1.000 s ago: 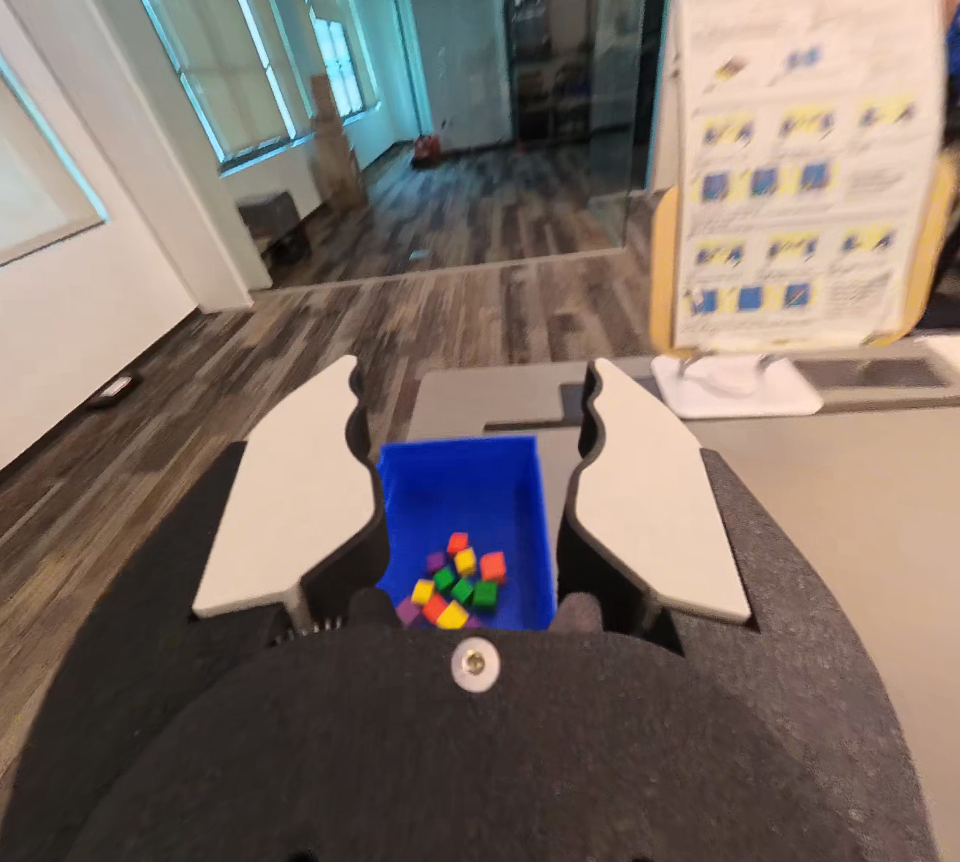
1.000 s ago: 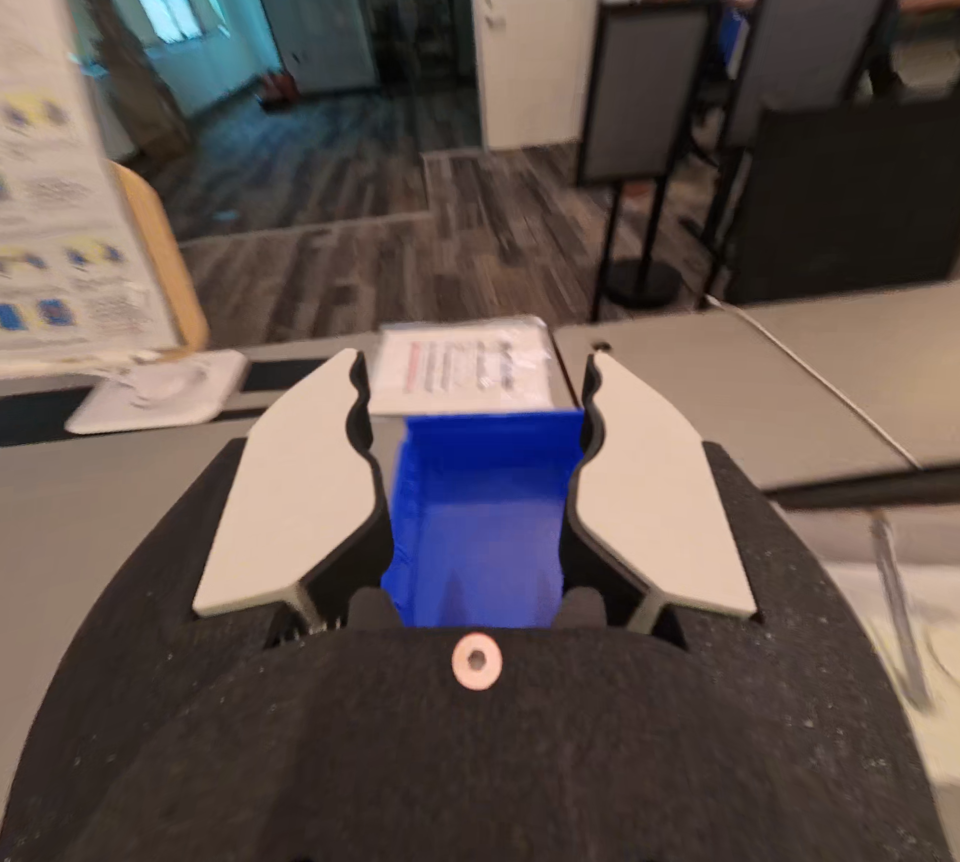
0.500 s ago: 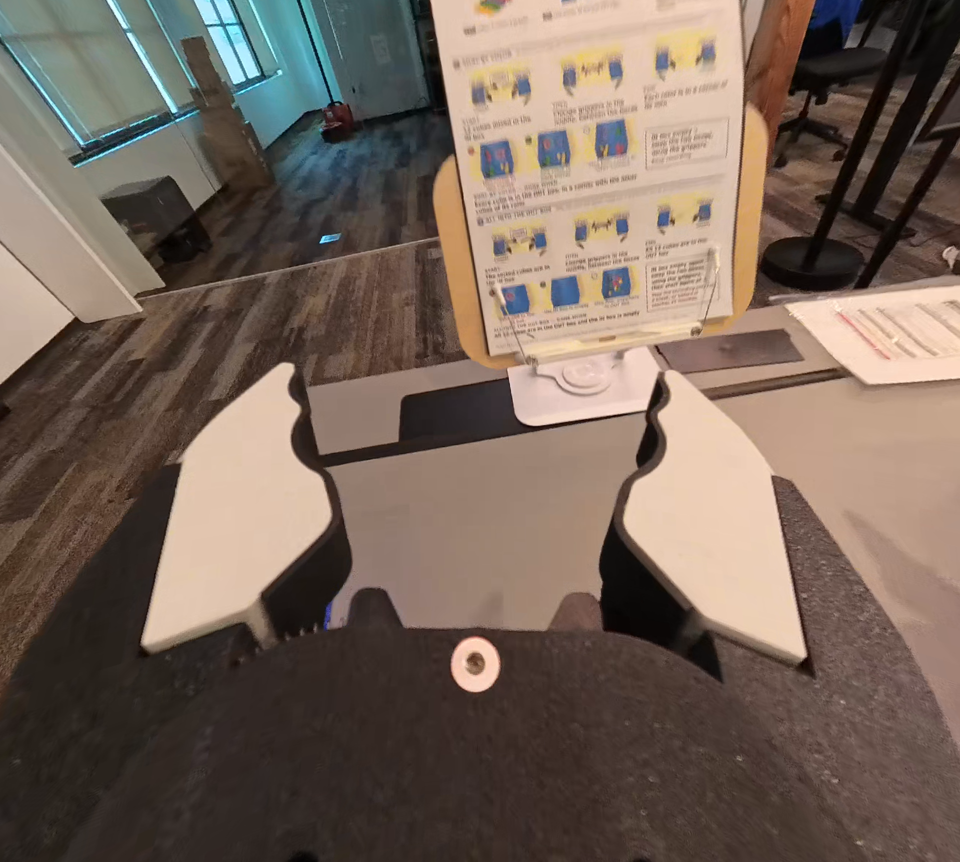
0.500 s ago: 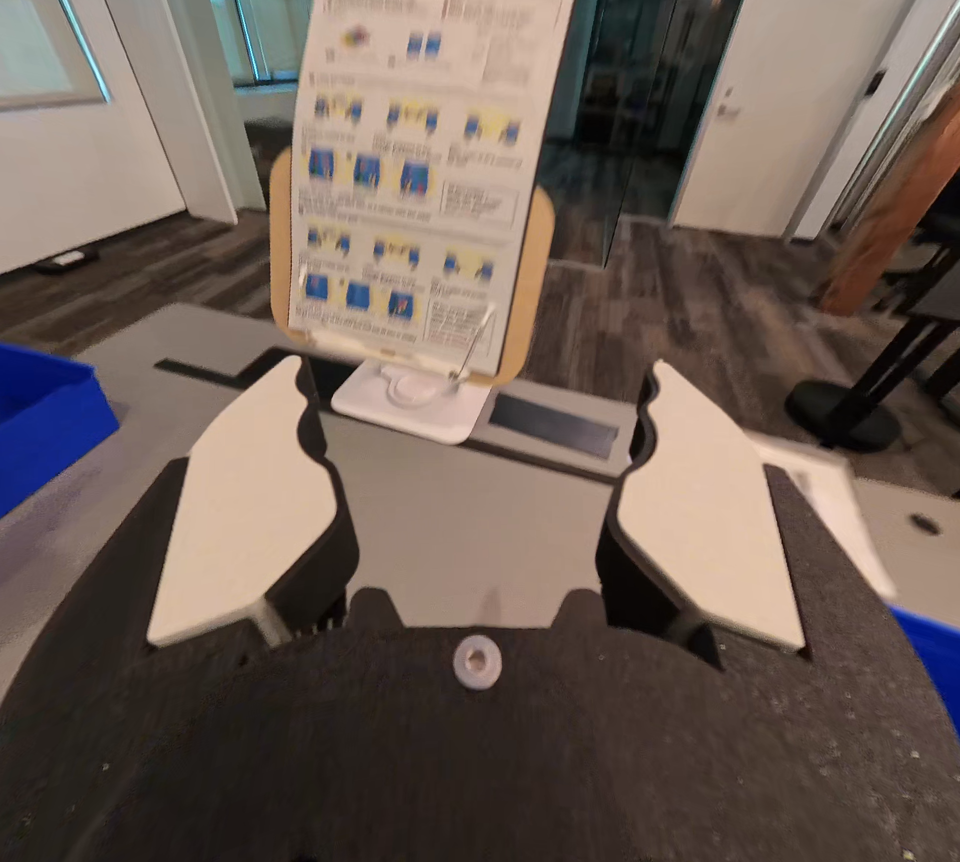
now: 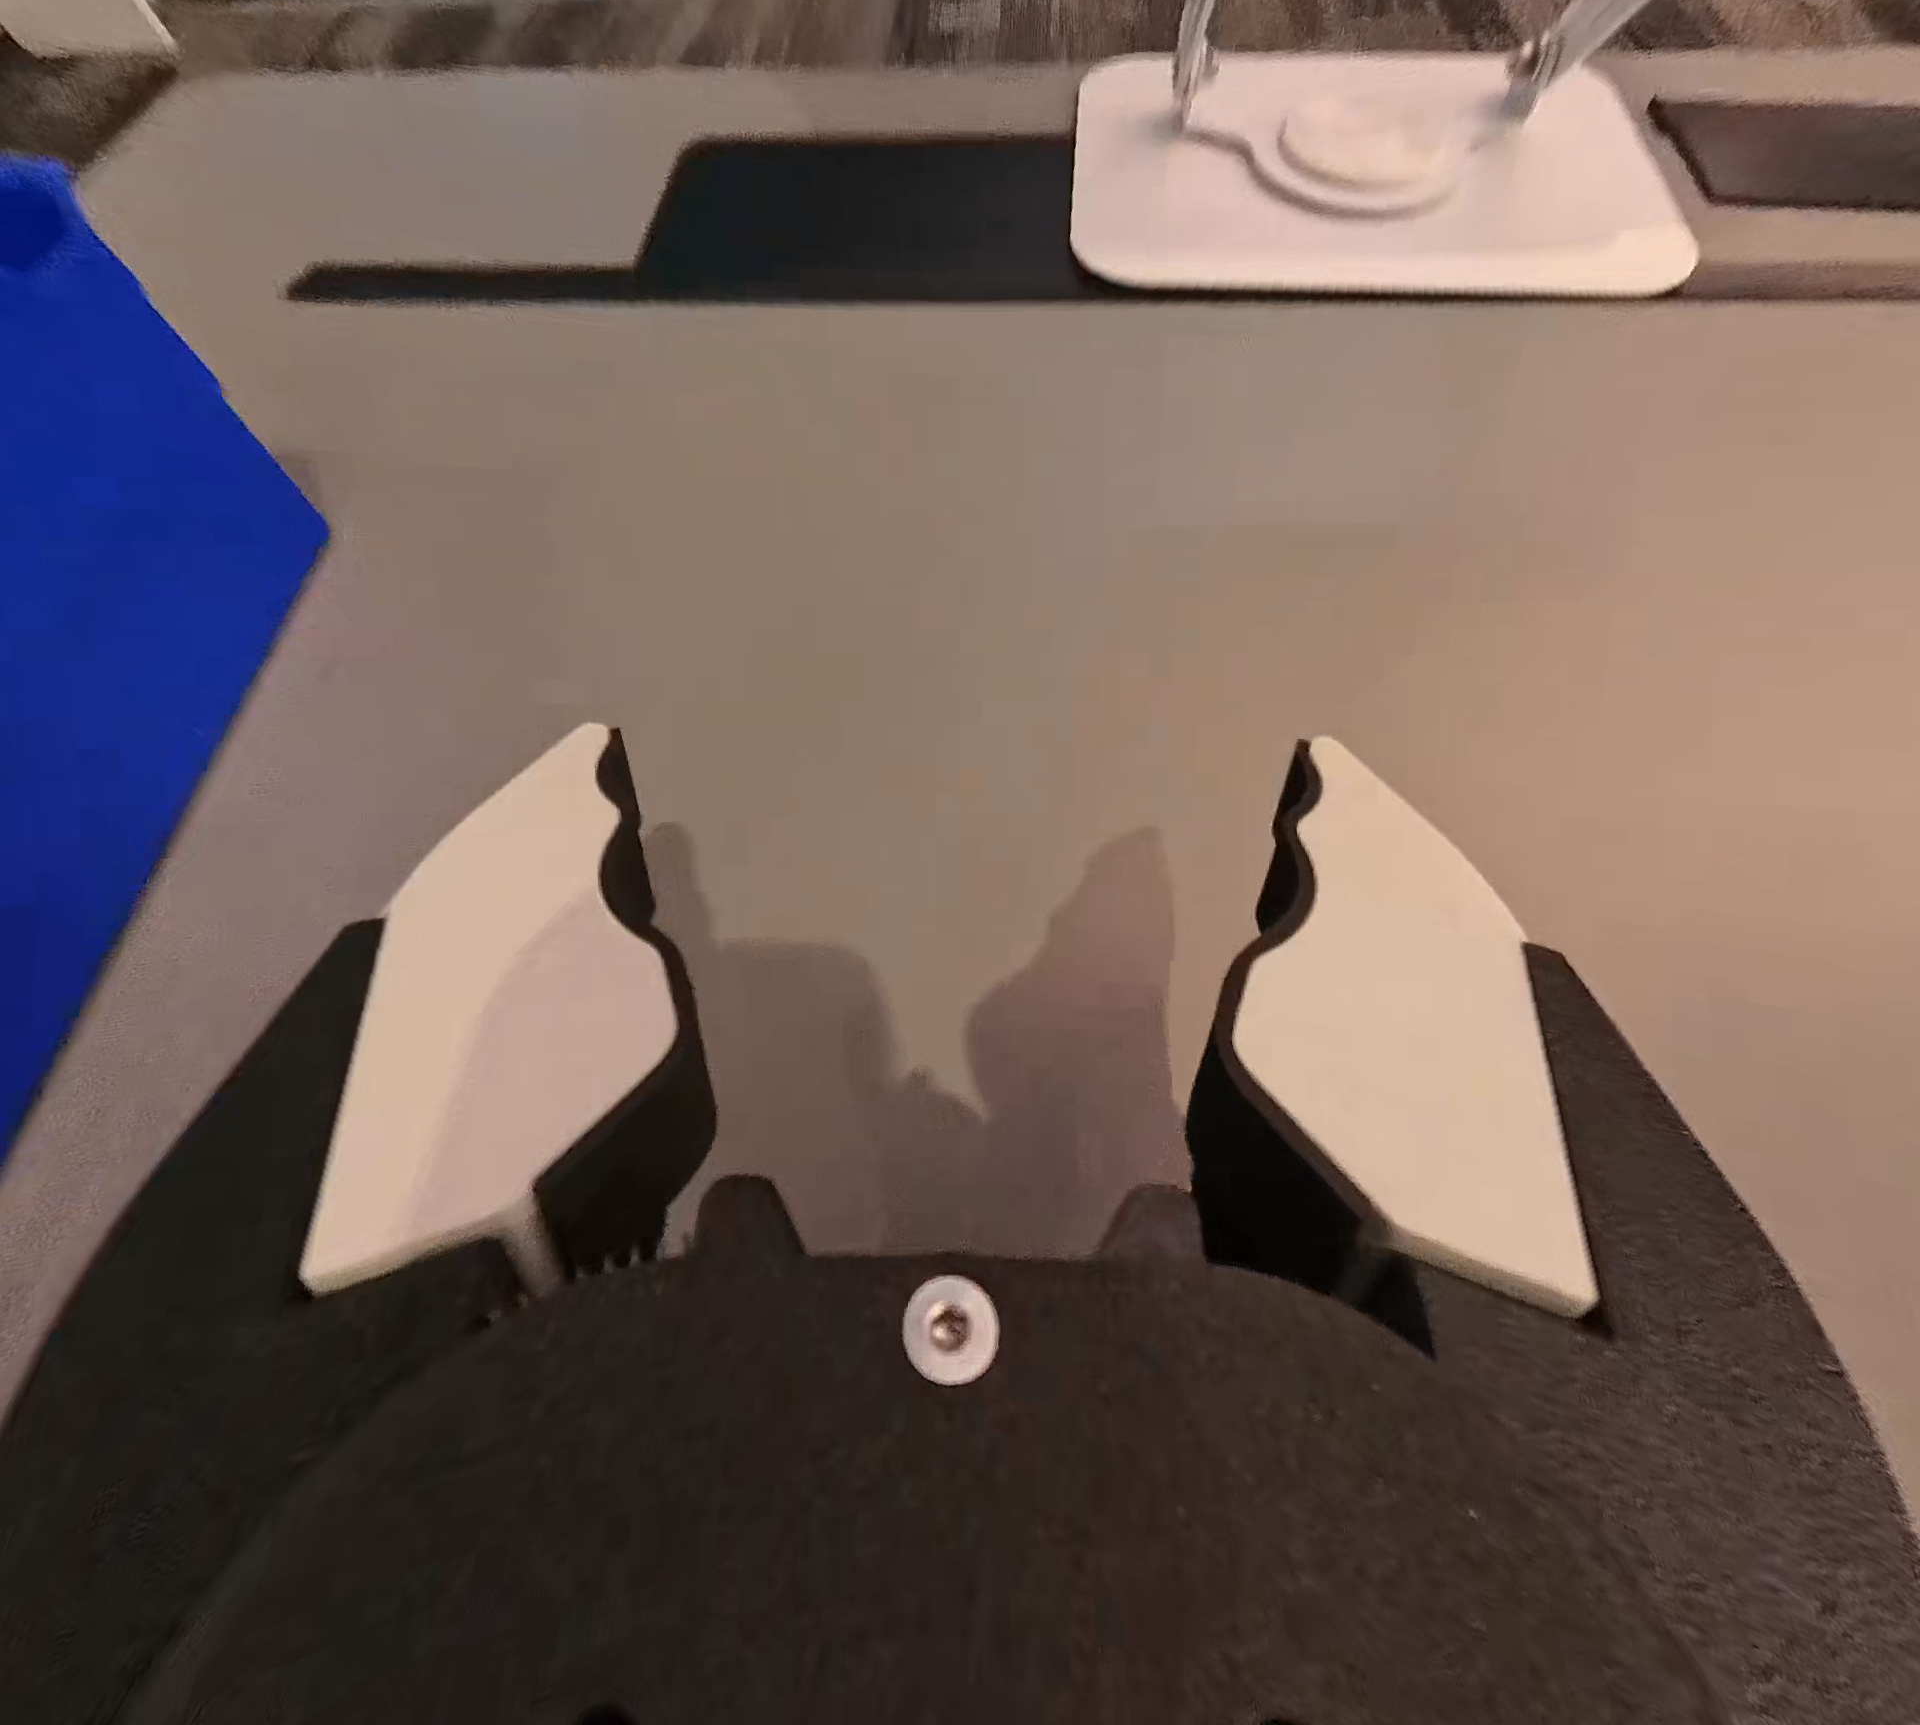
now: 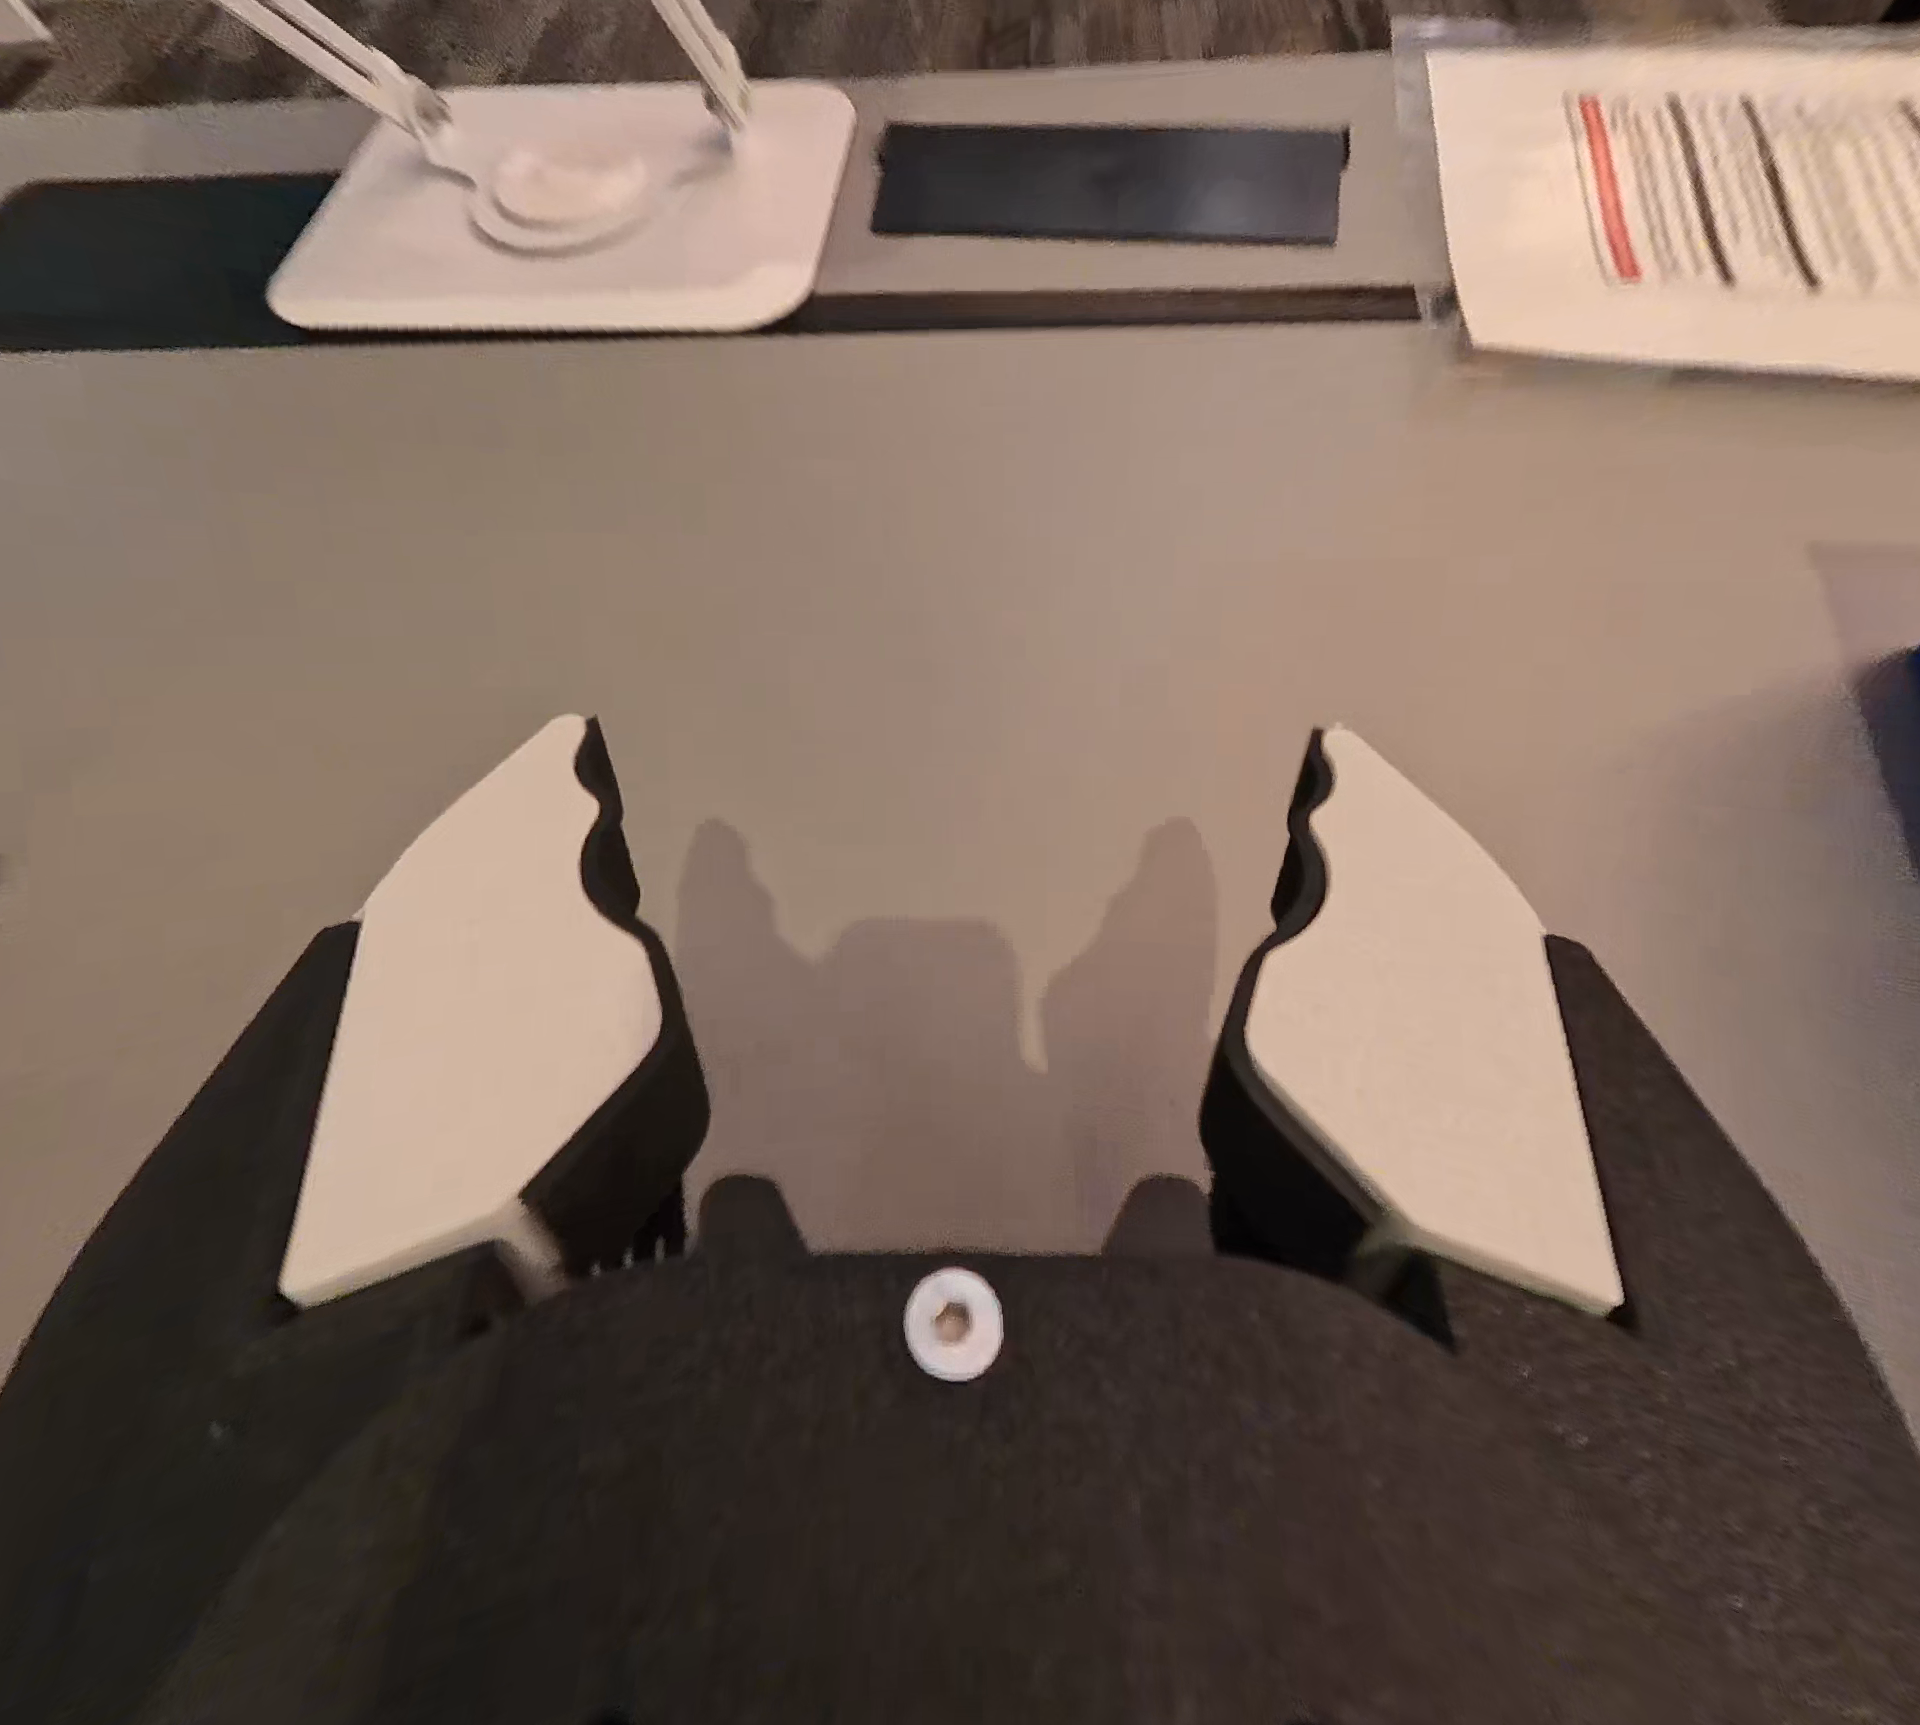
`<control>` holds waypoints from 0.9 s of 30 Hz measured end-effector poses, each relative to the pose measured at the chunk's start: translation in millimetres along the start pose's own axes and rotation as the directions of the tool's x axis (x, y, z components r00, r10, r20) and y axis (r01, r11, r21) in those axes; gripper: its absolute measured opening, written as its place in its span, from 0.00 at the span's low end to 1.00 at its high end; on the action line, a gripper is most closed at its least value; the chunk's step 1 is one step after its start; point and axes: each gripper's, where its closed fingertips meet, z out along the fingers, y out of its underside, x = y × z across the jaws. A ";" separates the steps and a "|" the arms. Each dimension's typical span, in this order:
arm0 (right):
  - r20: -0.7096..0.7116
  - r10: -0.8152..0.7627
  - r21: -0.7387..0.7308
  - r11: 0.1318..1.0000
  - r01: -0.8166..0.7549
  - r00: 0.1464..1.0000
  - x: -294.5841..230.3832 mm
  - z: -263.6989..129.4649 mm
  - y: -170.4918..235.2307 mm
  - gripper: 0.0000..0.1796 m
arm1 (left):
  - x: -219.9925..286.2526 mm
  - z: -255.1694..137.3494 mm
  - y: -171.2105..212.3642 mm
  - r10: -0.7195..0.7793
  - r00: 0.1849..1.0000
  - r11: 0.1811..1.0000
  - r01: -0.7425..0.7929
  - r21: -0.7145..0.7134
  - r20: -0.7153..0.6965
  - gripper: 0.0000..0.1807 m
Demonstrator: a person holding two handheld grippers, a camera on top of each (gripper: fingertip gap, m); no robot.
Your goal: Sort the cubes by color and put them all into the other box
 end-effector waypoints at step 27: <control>-0.101 -0.028 -0.253 0.967 0.002 0.994 37.9 41.6 67.8 0.70 | 27.8 33.3 58.9 -0.029 0.997 0.960 0.007 -0.281 -0.073 0.73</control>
